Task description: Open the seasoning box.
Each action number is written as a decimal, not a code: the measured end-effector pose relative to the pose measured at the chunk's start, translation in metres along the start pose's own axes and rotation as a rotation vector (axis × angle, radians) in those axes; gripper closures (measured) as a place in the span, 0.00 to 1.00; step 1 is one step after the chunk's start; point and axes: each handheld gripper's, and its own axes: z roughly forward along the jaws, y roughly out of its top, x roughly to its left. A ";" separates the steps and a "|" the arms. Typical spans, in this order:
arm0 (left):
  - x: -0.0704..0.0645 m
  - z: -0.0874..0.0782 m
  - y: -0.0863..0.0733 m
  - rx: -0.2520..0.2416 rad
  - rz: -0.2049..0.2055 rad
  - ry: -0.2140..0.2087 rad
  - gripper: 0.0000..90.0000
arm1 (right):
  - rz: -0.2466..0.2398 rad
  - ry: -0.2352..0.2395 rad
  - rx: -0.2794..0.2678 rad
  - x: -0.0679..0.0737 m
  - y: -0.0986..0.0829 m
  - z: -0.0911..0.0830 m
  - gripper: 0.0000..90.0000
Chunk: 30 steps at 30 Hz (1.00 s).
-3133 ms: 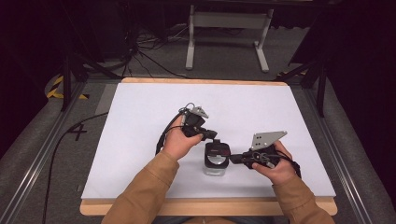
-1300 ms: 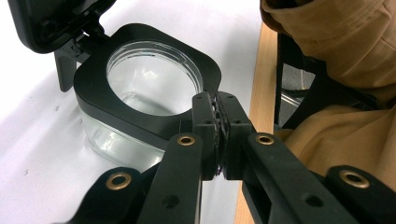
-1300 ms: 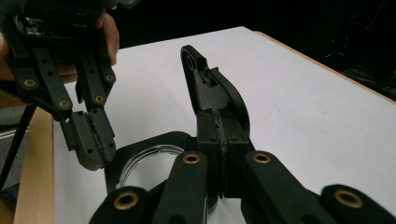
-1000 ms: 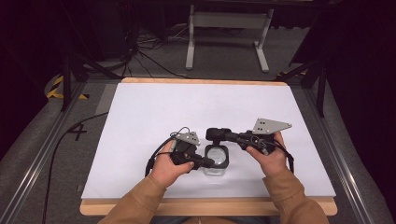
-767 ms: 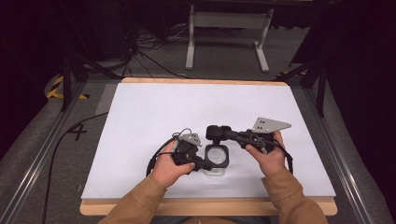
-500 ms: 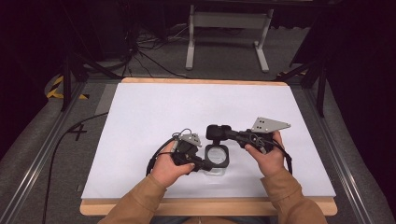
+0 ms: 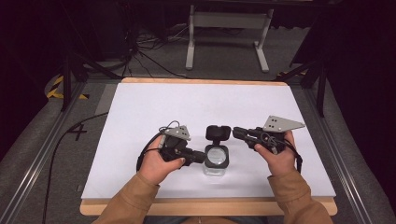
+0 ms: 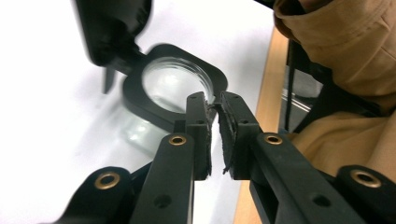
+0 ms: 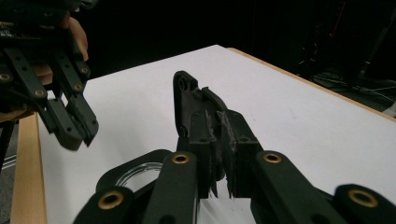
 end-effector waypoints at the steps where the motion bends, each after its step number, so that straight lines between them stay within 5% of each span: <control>1: 0.000 -0.009 0.001 -0.012 0.011 0.029 0.89 | 0.005 -0.012 -0.001 -0.001 0.001 -0.005 0.89; 15: 0.021 -0.058 -0.011 -0.060 -0.070 0.187 0.80 | 0.093 -0.122 0.080 -0.029 -0.003 -0.033 0.74; 25: 0.047 -0.073 -0.028 -0.045 -0.126 0.321 0.74 | 0.151 -0.224 0.170 -0.056 -0.018 -0.045 0.66; 30: 0.061 -0.074 -0.036 -0.029 -0.139 0.346 0.69 | 0.164 -0.253 0.209 -0.065 -0.026 -0.045 0.62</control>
